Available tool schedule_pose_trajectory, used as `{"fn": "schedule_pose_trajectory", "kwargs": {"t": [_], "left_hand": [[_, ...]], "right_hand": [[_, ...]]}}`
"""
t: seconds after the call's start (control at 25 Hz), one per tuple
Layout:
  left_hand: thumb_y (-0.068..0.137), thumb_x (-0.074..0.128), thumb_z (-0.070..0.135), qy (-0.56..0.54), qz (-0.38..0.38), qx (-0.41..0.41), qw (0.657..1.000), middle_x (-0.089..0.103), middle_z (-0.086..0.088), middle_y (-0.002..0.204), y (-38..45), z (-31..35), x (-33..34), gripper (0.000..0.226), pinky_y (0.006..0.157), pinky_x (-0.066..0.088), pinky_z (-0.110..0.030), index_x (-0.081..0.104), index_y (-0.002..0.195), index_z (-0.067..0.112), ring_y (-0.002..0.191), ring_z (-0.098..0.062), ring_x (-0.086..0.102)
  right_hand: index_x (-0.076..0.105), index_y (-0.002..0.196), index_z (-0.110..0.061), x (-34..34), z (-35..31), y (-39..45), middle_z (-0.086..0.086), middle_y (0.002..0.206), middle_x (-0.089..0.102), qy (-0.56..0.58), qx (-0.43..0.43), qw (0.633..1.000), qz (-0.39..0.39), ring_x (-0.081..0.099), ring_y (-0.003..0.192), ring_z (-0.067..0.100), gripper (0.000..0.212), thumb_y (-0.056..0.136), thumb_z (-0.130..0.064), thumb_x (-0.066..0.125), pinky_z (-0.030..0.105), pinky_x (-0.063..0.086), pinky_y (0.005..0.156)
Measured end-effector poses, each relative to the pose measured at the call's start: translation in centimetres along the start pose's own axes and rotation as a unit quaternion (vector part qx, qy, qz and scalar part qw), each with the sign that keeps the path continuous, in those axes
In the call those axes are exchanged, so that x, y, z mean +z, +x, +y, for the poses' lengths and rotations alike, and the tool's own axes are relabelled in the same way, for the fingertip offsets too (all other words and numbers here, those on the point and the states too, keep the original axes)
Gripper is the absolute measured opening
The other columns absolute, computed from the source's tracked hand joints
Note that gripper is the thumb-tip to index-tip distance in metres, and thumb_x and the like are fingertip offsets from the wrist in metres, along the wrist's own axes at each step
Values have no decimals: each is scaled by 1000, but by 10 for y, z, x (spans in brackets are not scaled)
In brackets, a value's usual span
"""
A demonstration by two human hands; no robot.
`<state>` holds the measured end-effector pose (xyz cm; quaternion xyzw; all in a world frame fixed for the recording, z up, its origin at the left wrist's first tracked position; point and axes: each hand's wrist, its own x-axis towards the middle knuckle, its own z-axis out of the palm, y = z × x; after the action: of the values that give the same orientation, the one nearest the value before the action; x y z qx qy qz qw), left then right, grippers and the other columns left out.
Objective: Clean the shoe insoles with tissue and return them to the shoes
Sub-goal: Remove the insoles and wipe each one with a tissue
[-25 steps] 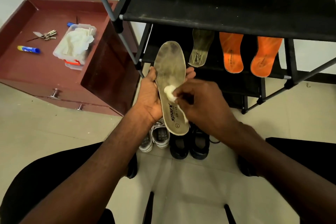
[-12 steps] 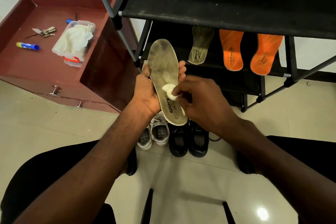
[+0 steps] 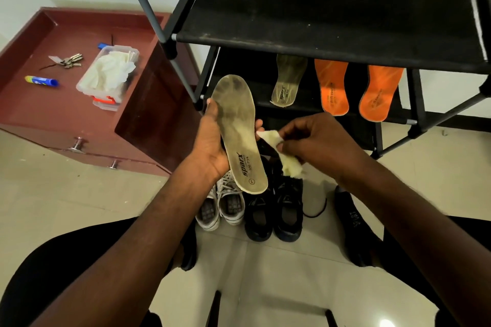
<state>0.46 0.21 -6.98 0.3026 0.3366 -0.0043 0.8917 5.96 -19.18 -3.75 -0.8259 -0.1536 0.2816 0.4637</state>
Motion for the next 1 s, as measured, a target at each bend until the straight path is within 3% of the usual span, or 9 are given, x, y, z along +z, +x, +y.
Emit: {"fn": "schedule_pose_trajectory", "kwargs": {"t": [0.12, 0.24, 0.36, 0.44, 0.52, 0.6, 0.72, 0.88, 1.0], "left_hand": [[101, 62, 37, 38, 37, -12, 999, 72, -23, 119, 4, -5, -2, 47, 85, 62, -49, 61, 136, 6, 95, -33, 70], [95, 61, 13, 80, 48, -11, 996, 71, -26, 124, 6, -8, 1, 40, 97, 58, -53, 63, 133, -1, 104, -36, 68], [90, 57, -1, 102, 62, 12, 993, 72, -21, 116, 9, -8, 2, 40, 96, 59, -51, 65, 129, -3, 103, -35, 68], [87, 56, -5, 132, 76, 25, 988, 73, -18, 109, 13, -8, 0, 43, 86, 62, -49, 65, 129, -4, 98, -34, 70], [84, 56, -7, 170, 104, 45, 979, 73, -17, 101, 17, -8, -2, 41, 88, 61, -53, 68, 123, -3, 95, -34, 70], [82, 59, -6, 190, 122, 58, 972, 74, -14, 94, 20, -7, -3, 36, 92, 58, -55, 71, 116, -2, 92, -33, 69], [82, 63, 0, 195, 120, 55, 972, 76, -15, 97, 21, -7, -3, 36, 91, 60, -52, 71, 118, 0, 93, -33, 71], [85, 63, -1, 206, 138, 60, 967, 77, -15, 99, 25, -4, -6, 30, 92, 60, -51, 71, 114, 2, 94, -32, 73], [88, 59, -3, 221, 143, 61, 963, 76, -14, 94, 27, 0, -10, 24, 86, 61, -49, 70, 109, 2, 90, -32, 73]], "right_hand": [[78, 101, -9, 0, -3, 4, 7, 90, 79, 120, 60, 991, 26, 76, 74, 15, 14, 89, -3, 76, 25, 61, 64], [77, 103, -6, -1, -8, 8, 12, 92, 80, 260, 123, 957, 35, 75, 73, 19, 13, 91, -2, 71, 28, 62, 65], [75, 106, -9, -3, -5, 13, 12, 101, 79, 345, 169, 922, 51, 75, 85, 23, 14, 93, -6, 69, 34, 61, 76], [74, 107, -11, -5, -1, 14, 11, 104, 77, 393, 185, 899, 46, 72, 87, 22, 15, 94, -8, 69, 31, 57, 73], [73, 118, -10, -7, 2, 14, 12, 113, 76, 430, 191, 882, 28, 71, 94, 23, 24, 95, -8, 68, 31, 56, 73], [71, 124, -9, -8, 5, 15, 13, 117, 76, 443, 188, 877, 14, 71, 98, 23, 29, 96, -8, 67, 29, 57, 71], [72, 122, -8, -9, 10, 15, 14, 118, 76, 434, 190, 881, 19, 71, 99, 24, 27, 97, -6, 65, 34, 58, 81], [73, 119, -9, -11, 18, 16, 14, 111, 76, 405, 194, 893, 30, 71, 88, 23, 26, 96, -5, 64, 39, 56, 84], [73, 119, -8, -13, 22, 18, 14, 108, 76, 382, 201, 901, 39, 71, 85, 23, 26, 95, -9, 63, 38, 57, 77]]}}
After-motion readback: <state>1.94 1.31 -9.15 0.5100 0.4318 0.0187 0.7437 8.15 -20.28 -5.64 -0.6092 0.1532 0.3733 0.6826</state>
